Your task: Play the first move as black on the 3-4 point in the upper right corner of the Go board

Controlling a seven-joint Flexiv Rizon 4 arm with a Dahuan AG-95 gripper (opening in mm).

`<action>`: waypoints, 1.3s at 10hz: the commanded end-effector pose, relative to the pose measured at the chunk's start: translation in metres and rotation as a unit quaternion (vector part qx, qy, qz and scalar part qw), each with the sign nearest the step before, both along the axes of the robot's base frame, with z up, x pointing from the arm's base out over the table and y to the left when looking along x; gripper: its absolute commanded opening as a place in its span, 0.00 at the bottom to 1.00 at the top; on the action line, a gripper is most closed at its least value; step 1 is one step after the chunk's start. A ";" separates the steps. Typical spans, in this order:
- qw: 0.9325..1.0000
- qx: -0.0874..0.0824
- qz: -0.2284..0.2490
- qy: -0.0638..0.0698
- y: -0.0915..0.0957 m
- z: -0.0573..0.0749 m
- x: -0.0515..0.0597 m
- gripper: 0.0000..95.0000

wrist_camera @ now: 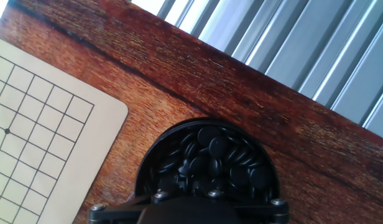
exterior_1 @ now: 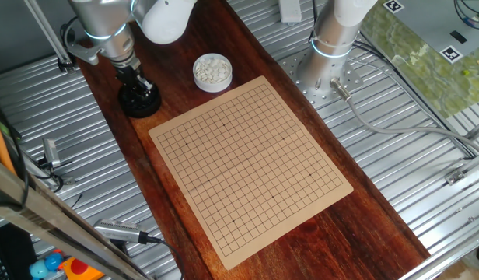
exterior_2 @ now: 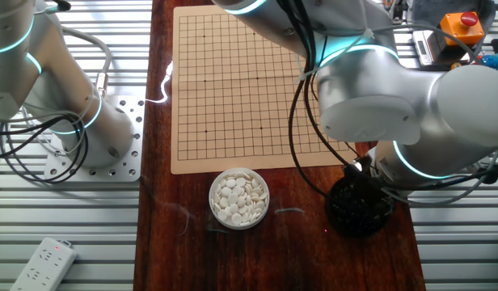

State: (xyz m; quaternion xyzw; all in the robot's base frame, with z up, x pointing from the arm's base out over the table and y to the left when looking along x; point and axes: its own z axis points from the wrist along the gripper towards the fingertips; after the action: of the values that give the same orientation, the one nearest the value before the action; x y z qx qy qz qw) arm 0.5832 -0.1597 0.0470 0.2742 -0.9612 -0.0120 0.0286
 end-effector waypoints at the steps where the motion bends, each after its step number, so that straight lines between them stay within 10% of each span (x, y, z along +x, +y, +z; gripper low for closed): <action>1: 1.000 -0.003 -0.003 0.000 0.000 0.004 -0.001 0.00; 13: 0.997 -0.004 -0.067 0.025 0.043 0.053 0.003 0.00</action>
State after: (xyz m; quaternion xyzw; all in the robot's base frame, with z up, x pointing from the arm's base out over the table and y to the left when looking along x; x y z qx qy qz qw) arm 0.5855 -0.1164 0.1002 0.2099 -0.9761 -0.0171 0.0531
